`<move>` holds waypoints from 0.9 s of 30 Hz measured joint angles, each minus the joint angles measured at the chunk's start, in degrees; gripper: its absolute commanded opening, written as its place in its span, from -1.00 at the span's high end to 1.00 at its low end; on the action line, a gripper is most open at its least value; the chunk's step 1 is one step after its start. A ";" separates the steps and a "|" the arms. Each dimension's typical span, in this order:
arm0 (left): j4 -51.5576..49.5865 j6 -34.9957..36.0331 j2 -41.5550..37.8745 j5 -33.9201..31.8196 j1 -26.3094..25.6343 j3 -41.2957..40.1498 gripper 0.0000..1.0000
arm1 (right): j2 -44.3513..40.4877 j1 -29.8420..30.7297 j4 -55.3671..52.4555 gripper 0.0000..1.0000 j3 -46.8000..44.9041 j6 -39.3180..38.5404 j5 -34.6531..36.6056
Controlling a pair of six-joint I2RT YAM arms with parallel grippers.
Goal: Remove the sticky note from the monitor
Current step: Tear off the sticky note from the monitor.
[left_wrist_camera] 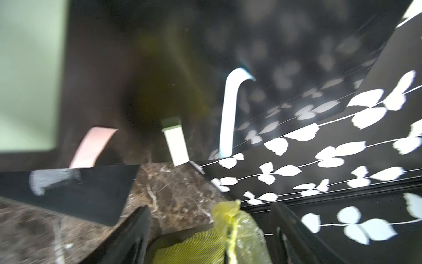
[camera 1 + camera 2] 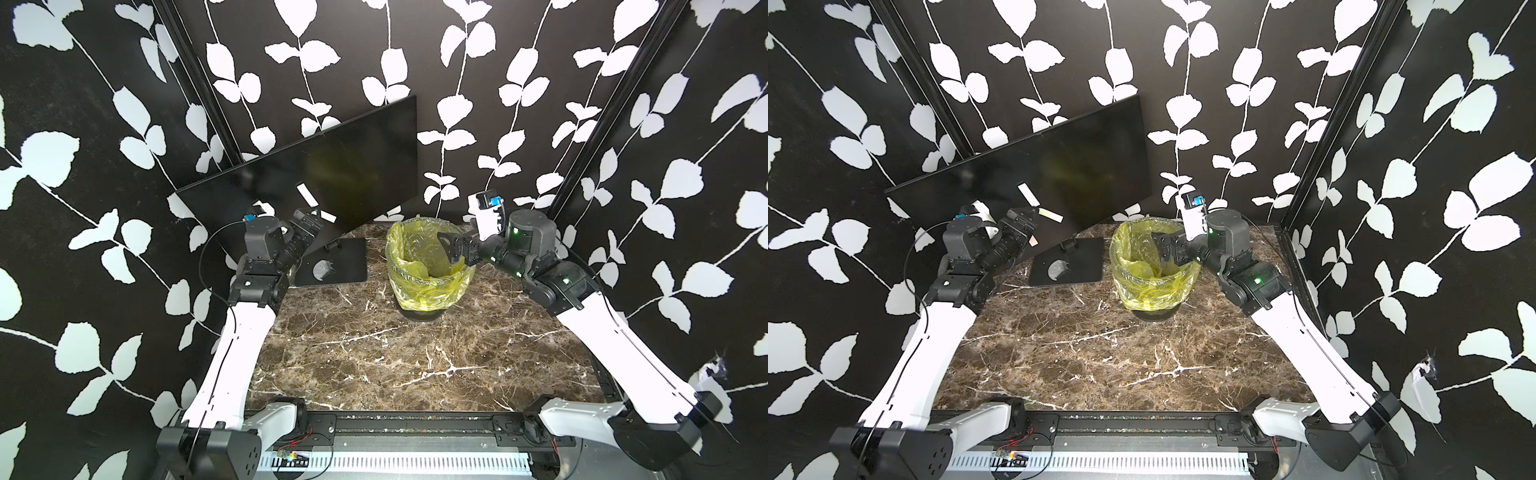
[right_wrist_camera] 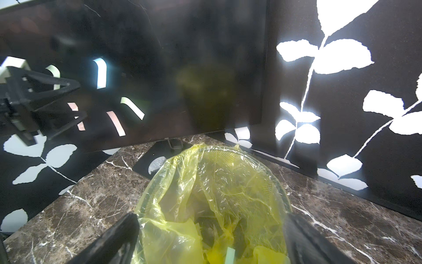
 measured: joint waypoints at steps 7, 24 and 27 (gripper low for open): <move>7.63 -4.68 1.92 -0.22 0.02 -0.59 -0.58 | 0.00 0.09 1.05 -0.99 -0.26 0.02 -0.17; 10.23 -9.57 7.89 -2.29 0.17 0.20 -0.29 | -0.02 0.11 1.57 -0.99 -0.96 0.00 0.11; 11.54 -10.40 8.33 -2.34 0.17 0.28 -0.21 | -0.02 0.09 1.60 -1.00 -0.98 0.00 0.15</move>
